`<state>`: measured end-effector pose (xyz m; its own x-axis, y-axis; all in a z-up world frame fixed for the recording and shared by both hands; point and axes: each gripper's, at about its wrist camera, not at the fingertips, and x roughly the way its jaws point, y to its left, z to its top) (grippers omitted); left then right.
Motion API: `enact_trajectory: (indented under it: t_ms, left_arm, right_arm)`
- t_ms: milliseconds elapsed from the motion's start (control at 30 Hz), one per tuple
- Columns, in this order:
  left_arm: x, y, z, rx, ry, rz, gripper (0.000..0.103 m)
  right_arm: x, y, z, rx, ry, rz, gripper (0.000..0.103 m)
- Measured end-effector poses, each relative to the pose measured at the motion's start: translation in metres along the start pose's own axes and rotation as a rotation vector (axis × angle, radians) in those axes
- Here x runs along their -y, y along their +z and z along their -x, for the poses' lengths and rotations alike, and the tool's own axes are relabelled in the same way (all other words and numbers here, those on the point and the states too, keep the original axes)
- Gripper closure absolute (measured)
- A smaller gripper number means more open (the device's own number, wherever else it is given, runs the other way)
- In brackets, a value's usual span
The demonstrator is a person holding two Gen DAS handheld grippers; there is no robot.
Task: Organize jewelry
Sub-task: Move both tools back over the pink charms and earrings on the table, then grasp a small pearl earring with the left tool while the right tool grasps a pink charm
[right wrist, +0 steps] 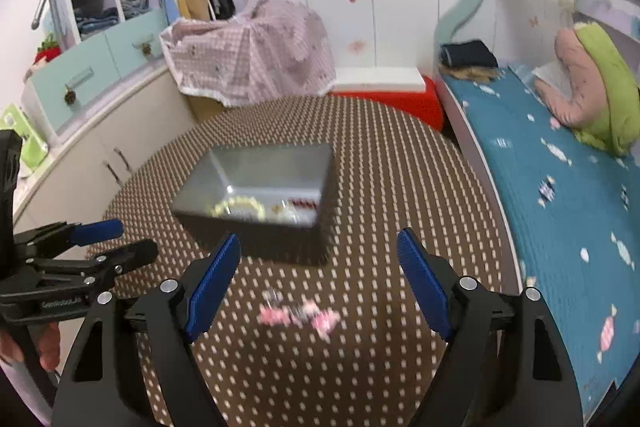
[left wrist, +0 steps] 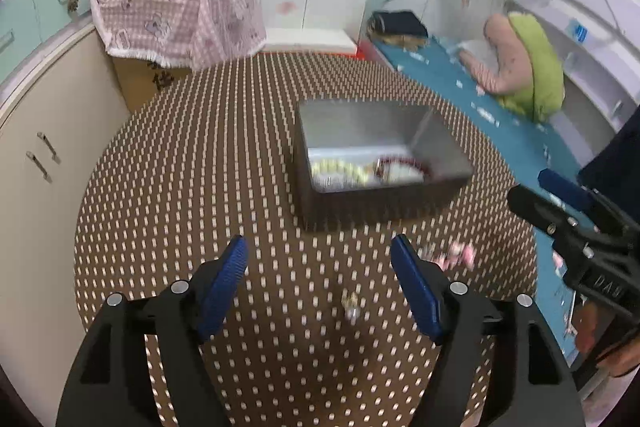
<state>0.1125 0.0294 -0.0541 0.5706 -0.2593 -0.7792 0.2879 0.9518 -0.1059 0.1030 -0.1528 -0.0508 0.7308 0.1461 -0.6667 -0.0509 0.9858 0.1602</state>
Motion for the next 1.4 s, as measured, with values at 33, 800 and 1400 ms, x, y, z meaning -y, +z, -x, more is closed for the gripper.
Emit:
enact_trajectory:
  t_ms: [33,800,1400]
  left_arm:
    - [0.001,-0.006,-0.003,-0.015,0.003,-0.003,0.031]
    - [0.009,-0.057,-0.035,-0.066,-0.027,0.029,0.103]
    - [0.009,-0.044,-0.04,-0.057,-0.028,0.016,0.089]
  right_arm:
    - [0.002,-0.006,-0.001,-0.011,-0.006,-0.004,0.025]
    - [0.009,-0.051,-0.013,-0.096,0.005,-0.016,0.025]
    - [0.001,-0.072,-0.028,-0.125,-0.002,0.044,0.025]
